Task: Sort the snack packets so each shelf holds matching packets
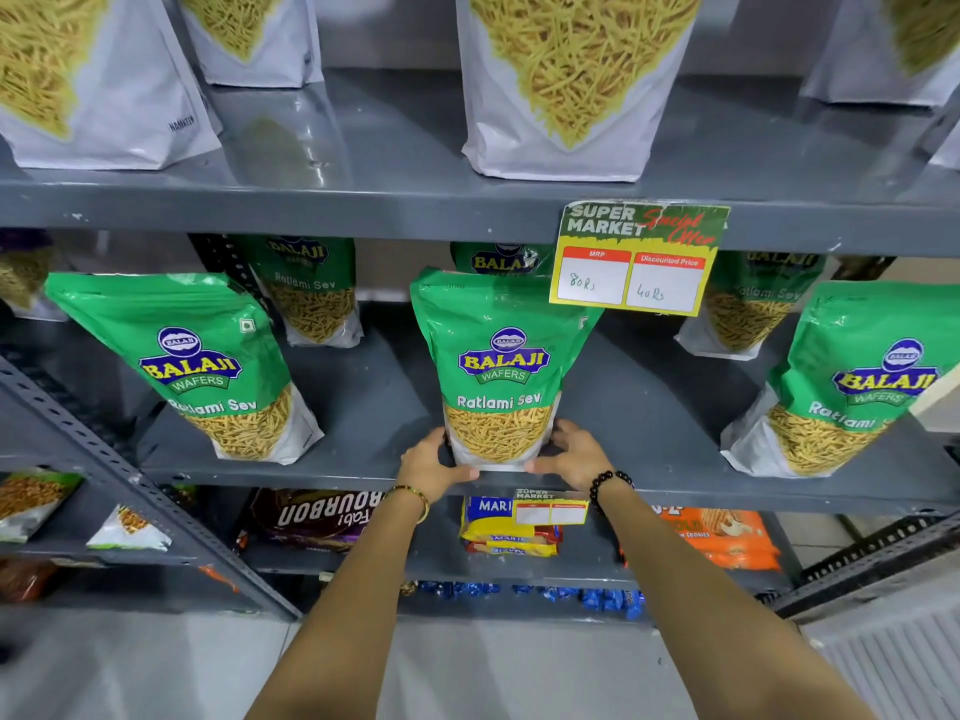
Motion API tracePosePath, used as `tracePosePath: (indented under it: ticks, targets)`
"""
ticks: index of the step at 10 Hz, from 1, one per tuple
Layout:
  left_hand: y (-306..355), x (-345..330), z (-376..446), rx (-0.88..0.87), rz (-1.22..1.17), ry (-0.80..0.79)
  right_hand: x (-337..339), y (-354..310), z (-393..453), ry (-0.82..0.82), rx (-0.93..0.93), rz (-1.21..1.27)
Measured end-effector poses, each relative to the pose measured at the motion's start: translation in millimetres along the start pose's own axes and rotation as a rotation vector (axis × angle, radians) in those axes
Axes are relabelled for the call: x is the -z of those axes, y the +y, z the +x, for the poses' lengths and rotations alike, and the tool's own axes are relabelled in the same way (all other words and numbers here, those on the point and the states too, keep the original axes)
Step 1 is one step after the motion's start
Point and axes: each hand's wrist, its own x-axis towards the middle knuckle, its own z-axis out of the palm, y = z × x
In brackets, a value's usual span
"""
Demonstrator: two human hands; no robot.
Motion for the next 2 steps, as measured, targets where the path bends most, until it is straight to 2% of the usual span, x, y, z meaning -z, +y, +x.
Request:
tracePosePath:
  ticks: [1, 2]
  targets:
    - [-6.0, -5.0, -4.7, 0.018, 0.120, 0.018, 0.3, 9.4, -4.8, 0.014, -0.011, -0.008]
    - [-9.5, -8.6, -17.1, 0.012, 0.354, 0.094, 0.4, 19.4, -19.8, 0.036, -0.025, -0.007]
